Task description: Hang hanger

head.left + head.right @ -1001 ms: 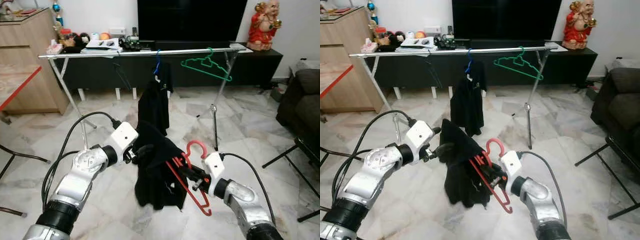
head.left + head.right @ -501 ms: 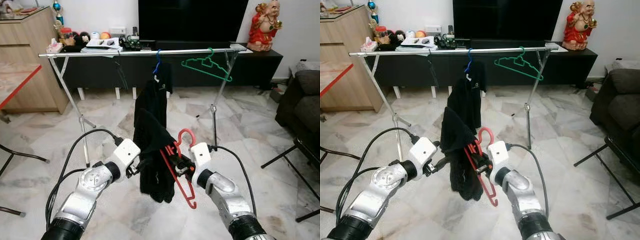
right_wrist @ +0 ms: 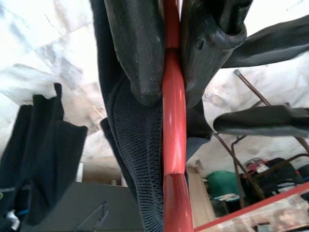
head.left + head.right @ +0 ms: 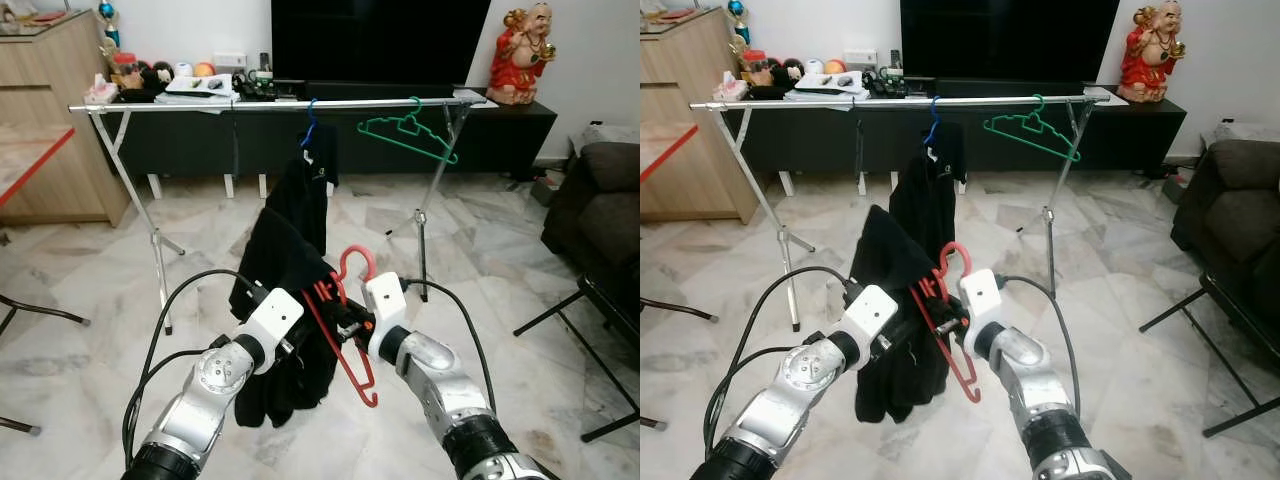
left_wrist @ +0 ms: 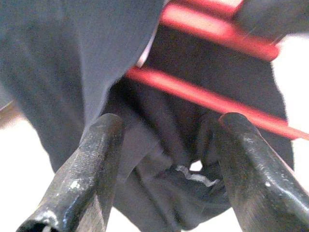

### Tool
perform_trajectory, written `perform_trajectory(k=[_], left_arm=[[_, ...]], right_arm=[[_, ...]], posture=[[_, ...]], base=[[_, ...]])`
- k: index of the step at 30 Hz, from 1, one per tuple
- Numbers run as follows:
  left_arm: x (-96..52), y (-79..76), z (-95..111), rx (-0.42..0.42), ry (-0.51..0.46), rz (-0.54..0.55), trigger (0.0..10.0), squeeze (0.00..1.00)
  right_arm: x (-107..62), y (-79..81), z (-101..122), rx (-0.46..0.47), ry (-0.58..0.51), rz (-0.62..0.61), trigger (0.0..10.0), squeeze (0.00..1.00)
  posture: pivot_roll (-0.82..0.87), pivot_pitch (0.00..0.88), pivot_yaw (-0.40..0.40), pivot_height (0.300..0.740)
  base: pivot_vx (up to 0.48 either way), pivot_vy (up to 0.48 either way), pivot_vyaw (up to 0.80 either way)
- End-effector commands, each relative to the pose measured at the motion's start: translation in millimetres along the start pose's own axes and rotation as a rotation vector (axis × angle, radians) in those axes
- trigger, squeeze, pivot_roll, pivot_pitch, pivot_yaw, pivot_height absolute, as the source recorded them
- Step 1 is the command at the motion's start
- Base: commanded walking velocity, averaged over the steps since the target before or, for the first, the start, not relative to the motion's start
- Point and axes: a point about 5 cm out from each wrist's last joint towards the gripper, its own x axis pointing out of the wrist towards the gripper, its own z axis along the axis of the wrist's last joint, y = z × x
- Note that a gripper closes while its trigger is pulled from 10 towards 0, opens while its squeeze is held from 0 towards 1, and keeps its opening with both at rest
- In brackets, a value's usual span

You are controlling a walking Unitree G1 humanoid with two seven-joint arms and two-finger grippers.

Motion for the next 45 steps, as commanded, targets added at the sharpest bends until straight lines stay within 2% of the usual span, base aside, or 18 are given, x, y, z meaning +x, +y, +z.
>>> perform_trajectory(k=[1, 7, 11, 13, 15, 18, 19, 20, 21, 31, 45], left_arm=[[3.2, 5.4, 1.2, 0.004, 0.021, 0.049, 10.0, 0.00], [8.0, 5.9, 3.9, -0.020, 0.030, 0.117, 10.0, 0.00], [12.8, 13.2, 7.9, -0.032, 0.040, 0.265, 10.0, 0.00], [13.0, 18.3, 8.5, -0.061, 0.041, 0.327, 10.0, 0.00], [12.5, 23.4, 9.9, -0.050, 0.038, 0.378, 10.0, 0.00], [12.2, 24.6, 9.8, -0.062, 0.035, 0.390, 10.0, 0.00], [12.2, 24.1, 9.5, -0.066, 0.034, 0.386, 7.5, 0.00], [12.1, 23.8, 9.3, -0.068, 0.033, 0.384, 7.5, 0.00], [12.3, 22.9, 9.1, -0.077, 0.028, 0.383, 0.0, 0.00], [15.0, 21.6, 15.0, -0.093, -0.007, 0.402, 0.0, 0.00], [13.9, 28.2, 13.3, -0.091, -0.015, 0.439, 0.0, 0.00]], right_arm=[[5.8, 6.1, 19.5, -0.027, -0.062, 0.047, 0.0, 0.00], [9.7, 14.8, 20.7, -0.036, -0.063, 0.100, 0.0, 0.00], [11.5, 21.9, 20.5, -0.038, -0.062, 0.138, 0.0, 0.00], [11.0, 22.3, 19.5, -0.038, -0.061, 0.141, 0.0, 0.00], [10.1, 21.6, 17.6, -0.039, -0.054, 0.140, 0.0, 0.00], [8.9, 20.1, 16.2, -0.039, -0.048, 0.136, 0.0, 0.00], [8.5, 19.5, 15.6, -0.039, -0.046, 0.135, 0.0, 0.00], [8.2, 19.1, 15.3, -0.039, -0.045, 0.134, 0.0, 0.00], [8.0, 18.9, 14.7, -0.039, -0.042, 0.133, 0.0, 0.00], [7.9, 19.3, 14.1, -0.041, -0.032, 0.138, 0.0, 0.00], [4.3, 16.8, 11.4, -0.058, -0.006, 0.156, 0.0, 0.00]], posture=[[0.02, 0.000, -0.078, 0.740], [0.02, 0.000, -0.083, 0.740], [0.01, 0.000, -0.088, 0.740], [0.01, 0.000, -0.089, 0.740], [0.01, 0.000, -0.091, 0.740], [0.01, 0.000, -0.092, 0.740], [0.01, 0.000, -0.092, 0.740], [0.01, 0.000, -0.093, 0.740], [0.01, 0.000, -0.093, 0.740], [0.01, 0.000, -0.094, 0.740], [0.01, 0.000, -0.096, 0.740]], base=[[0.000, 0.000, 0.00], [0.000, 0.000, 0.00], [0.000, 0.000, 0.00], [0.000, 0.000, 0.00], [0.000, 0.000, 0.00], [0.000, 0.000, 0.00], [0.000, 0.000, 0.00], [0.000, 0.000, 0.00], [0.000, 0.000, 0.00], [0.000, 0.000, 0.00], [0.000, 0.000, 0.00]])
